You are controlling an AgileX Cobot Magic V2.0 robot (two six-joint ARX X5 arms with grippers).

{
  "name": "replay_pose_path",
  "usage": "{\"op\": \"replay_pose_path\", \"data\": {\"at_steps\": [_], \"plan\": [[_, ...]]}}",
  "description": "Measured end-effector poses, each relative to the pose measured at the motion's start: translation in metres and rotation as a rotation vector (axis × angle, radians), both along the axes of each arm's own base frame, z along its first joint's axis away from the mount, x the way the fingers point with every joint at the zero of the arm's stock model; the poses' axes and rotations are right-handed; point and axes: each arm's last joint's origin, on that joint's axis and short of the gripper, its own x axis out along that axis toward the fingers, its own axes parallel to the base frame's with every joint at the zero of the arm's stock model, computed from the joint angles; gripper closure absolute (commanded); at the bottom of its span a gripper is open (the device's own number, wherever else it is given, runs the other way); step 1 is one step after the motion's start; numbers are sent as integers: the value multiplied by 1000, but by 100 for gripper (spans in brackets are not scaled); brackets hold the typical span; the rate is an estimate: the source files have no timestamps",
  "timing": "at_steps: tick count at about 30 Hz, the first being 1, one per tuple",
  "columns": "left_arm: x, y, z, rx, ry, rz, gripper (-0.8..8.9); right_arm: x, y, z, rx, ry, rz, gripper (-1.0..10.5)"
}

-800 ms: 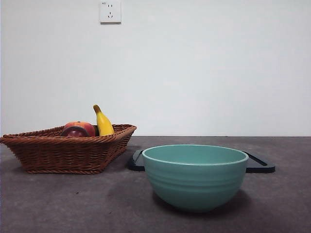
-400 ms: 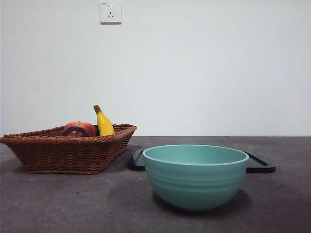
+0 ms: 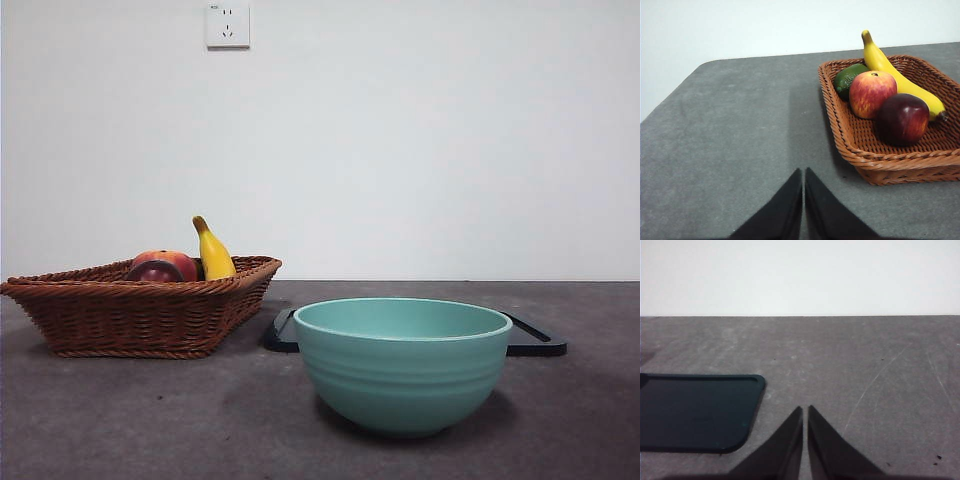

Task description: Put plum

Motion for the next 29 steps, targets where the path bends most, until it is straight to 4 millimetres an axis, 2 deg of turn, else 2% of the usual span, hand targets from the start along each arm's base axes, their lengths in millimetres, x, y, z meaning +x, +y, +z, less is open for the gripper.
{"op": "replay_pose_path", "data": {"at_steps": [14, 29], "plan": [[0, 0, 0, 0, 0, 0, 806, 0, 0, -16, -22, 87, 2, 941], [0, 0, 0, 0, 0, 0, 806, 0, 0, -16, -22, 85, 2, 941]]}}
